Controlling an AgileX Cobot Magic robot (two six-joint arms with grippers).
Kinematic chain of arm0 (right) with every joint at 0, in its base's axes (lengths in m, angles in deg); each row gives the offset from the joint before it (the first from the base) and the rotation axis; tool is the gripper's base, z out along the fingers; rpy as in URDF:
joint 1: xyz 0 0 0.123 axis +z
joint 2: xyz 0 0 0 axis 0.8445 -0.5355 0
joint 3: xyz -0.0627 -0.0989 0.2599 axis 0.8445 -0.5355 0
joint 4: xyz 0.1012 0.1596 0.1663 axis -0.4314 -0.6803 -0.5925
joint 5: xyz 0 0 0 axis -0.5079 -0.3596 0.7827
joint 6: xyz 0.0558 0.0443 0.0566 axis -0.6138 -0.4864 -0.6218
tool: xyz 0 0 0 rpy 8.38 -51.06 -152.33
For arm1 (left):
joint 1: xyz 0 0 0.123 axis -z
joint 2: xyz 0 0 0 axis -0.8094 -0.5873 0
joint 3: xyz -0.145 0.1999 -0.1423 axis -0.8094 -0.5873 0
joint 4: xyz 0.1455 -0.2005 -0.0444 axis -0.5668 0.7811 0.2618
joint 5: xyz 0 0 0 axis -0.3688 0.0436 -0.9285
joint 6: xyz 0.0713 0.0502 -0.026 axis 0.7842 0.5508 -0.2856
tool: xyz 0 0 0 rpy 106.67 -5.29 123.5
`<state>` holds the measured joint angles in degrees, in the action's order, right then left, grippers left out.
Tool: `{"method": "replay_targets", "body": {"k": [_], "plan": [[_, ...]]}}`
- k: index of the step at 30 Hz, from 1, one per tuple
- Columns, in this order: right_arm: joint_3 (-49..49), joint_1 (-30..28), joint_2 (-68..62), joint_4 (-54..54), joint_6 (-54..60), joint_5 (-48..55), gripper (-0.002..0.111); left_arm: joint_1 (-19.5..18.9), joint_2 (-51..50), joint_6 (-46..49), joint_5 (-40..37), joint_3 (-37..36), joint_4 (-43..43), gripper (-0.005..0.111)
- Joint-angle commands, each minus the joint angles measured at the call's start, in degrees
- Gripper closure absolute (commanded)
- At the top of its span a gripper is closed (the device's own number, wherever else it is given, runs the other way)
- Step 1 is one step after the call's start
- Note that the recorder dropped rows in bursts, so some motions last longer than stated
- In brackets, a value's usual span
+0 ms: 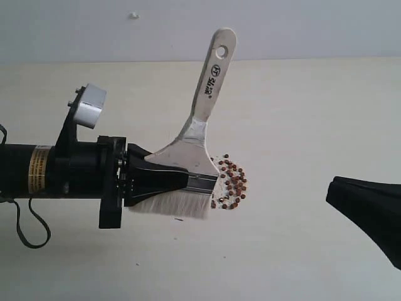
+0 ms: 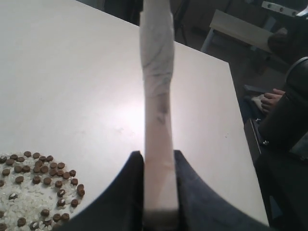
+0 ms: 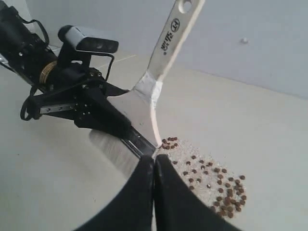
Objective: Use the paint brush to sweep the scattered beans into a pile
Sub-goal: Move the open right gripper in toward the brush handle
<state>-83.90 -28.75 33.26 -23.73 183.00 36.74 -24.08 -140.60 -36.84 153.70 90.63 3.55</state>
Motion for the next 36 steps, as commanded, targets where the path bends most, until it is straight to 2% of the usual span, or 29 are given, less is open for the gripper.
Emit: {"method": "replay_targets", "body": {"k": [1, 9, 15, 18, 23, 26, 36], "plan": [[2.47, -0.17, -0.79, 0.11, -0.99, 0.79, 0.108, -0.17, 0.48, -0.09, 1.15, -0.08, -0.76, 0.107], [4.96, -0.17, -11.81, 0.28, -1.85, 5.78, 0.108, -0.31, 2.9, -2.95, 1.15, -0.08, -3.19, 0.107], [4.96, -0.17, -17.83, 0.28, -0.08, 5.89, 0.099, -4.86, 4.47, -5.26, 1.15, -0.08, -10.7, 0.107], [4.88, -0.17, -19.9, 0.28, -0.11, 5.71, 0.098, -4.98, 4.47, -5.67, 1.15, -0.08, -13.05, 0.107], [5.19, -0.17, -22.64, 0.11, 3.94, 3.86, 0.098, -4.98, 4.47, -5.67, 1.15, -0.08, -9.93, 0.107], [7.05, -0.17, -24.36, 0.11, 1.46, 3.74, 0.098, -4.98, 4.47, -5.53, 1.15, -0.08, -8.2, 0.107], [13.2, -0.17, -36.92, 0.11, 0.55, -1.68, 0.103, -4.98, 4.47, -5.67, 1.15, -0.08, -10.06, 0.107]]}}
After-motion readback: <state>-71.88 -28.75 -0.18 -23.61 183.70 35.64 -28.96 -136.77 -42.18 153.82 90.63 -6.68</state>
